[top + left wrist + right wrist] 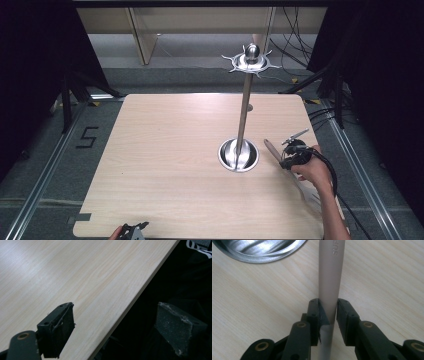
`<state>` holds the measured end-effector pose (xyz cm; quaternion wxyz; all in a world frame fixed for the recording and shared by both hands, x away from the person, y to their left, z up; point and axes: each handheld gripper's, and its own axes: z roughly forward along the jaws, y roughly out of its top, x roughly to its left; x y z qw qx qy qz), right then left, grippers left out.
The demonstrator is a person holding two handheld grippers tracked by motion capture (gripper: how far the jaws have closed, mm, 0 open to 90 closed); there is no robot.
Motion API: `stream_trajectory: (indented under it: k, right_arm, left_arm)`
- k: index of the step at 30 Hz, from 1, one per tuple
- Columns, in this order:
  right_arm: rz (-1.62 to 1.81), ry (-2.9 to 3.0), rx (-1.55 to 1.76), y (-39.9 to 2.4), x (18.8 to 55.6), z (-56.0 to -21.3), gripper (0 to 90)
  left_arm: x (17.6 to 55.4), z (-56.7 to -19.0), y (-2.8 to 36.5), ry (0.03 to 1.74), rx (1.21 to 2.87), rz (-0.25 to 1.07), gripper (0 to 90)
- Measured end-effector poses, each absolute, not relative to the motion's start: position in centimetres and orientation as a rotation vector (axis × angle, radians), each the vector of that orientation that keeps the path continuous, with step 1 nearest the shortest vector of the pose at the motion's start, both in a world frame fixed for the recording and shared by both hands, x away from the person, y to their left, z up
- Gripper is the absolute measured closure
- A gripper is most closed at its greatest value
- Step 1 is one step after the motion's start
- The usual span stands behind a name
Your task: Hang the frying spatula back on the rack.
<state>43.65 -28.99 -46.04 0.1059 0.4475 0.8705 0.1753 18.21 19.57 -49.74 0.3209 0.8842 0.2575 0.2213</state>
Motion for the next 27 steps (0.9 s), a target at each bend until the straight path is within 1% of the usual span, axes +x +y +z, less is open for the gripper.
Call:
stream_trajectory:
  k: [3, 5, 7, 11, 12, 17, 19, 23, 24, 27]
  right_arm:
    - [0.542, 2.538, 1.307, -29.3, 43.3, -45.6, 73.5]
    - [0.563, 2.508, 1.349, -29.4, 42.7, -44.9, 73.5]
    - [0.592, 2.483, 1.32, -29.8, 42.3, -44.2, 73.5]
    - [0.667, 2.442, 1.311, -30.6, 41.3, -43.2, 73.5]
    - [0.688, 2.432, 1.316, -30.8, 41.1, -43.0, 73.5]
    - [0.752, 2.412, 1.284, -31.5, 40.5, -42.3, 73.5]
    - [0.789, 2.39, 1.294, -31.7, 40.0, -41.9, 73.5]
    - [0.823, 2.352, 1.275, -32.0, 39.8, -41.6, 73.5]
    - [0.806, 2.381, 1.228, -32.4, 39.8, -40.8, 73.5]
    - [0.844, 2.364, 1.196, -32.6, 39.6, -40.2, 73.5]
  left_arm:
    - [18.2, -49.7, 19.6, 0.674, 2.324, 0.587, 14.8]
    - [18.2, -49.8, 19.5, 0.678, 2.315, 0.619, 14.9]
    - [18.0, -49.7, 19.7, 0.67, 2.328, 0.595, 14.9]
    - [18.0, -49.7, 19.7, 0.668, 2.331, 0.598, 14.9]
    - [18.0, -49.9, 19.5, 0.69, 2.301, 0.636, 14.9]
    - [18.0, -49.9, 19.5, 0.688, 2.307, 0.645, 14.8]
    - [18.1, -49.8, 19.7, 0.667, 2.332, 0.598, 14.9]
    - [18.0, -49.8, 19.7, 0.667, 2.331, 0.599, 14.9]
    - [18.0, -49.8, 19.7, 0.669, 2.332, 0.605, 14.9]
    - [18.0, -49.8, 19.7, 0.668, 2.333, 0.602, 14.9]
